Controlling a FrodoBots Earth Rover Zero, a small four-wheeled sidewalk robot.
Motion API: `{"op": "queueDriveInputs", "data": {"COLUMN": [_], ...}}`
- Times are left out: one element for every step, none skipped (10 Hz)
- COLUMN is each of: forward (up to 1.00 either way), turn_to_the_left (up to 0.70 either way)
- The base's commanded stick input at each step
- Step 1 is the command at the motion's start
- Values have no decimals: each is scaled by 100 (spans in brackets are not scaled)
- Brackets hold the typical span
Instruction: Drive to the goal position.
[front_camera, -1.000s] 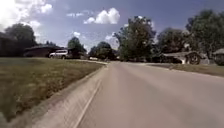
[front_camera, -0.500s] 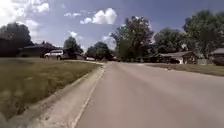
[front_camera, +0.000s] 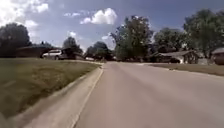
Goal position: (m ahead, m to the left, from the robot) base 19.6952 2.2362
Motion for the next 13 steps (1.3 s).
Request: {"op": "queueDriveInputs", "data": {"forward": [100,100,100,100,100,100,100,100,100,100,100,100,100], "turn_to_the_left": [0,0,0,0,0,0,0,0,0,0,0,0,0]}}
